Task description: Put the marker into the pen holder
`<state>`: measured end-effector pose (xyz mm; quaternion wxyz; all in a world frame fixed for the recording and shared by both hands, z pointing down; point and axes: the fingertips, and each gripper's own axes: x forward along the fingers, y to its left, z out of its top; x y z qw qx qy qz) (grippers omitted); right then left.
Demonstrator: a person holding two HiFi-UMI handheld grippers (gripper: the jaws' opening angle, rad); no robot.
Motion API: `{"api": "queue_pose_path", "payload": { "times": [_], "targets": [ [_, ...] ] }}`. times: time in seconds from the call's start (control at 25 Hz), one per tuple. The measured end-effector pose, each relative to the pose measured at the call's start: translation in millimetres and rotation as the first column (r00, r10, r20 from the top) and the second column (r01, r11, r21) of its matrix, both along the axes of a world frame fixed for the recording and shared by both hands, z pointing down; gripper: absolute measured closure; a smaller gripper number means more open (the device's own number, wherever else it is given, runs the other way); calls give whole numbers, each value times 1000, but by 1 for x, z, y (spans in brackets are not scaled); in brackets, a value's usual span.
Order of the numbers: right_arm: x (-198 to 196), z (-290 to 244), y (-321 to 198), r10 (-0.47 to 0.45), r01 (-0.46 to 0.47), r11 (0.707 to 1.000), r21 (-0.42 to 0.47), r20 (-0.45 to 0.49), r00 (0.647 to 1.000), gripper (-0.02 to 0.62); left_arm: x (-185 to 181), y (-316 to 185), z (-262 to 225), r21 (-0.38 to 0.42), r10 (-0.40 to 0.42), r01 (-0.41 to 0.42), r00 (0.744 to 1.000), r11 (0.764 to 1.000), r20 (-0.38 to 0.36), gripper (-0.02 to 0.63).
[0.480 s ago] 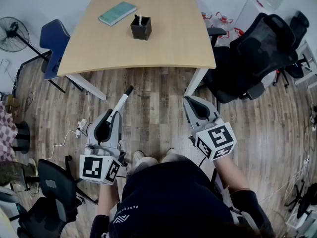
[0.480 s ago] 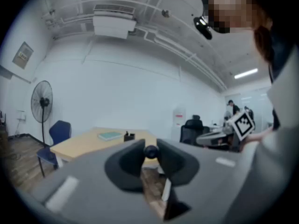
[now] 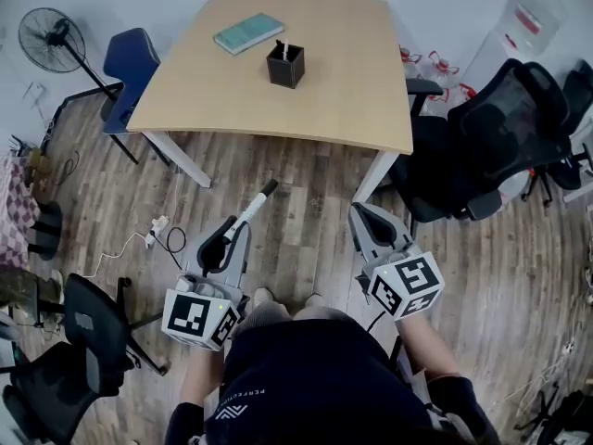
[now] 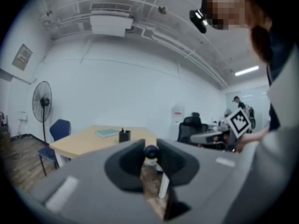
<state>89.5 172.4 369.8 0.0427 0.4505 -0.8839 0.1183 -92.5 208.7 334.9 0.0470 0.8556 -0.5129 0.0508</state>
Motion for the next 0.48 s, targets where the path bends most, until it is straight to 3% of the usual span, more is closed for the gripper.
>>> {"api": "queue_pose_path", "payload": {
  "times": [0.16, 0.48],
  "targets": [
    [-4, -5, 4, -26, 25, 1000, 8, 11, 1000, 595, -1, 4, -5, 7, -8, 8, 999, 1000, 40, 532],
    [-5, -4, 11, -30, 30, 999, 20, -3, 1000, 595, -4, 0, -2, 9, -22, 22, 999, 1000, 33, 532]
  ]
}}
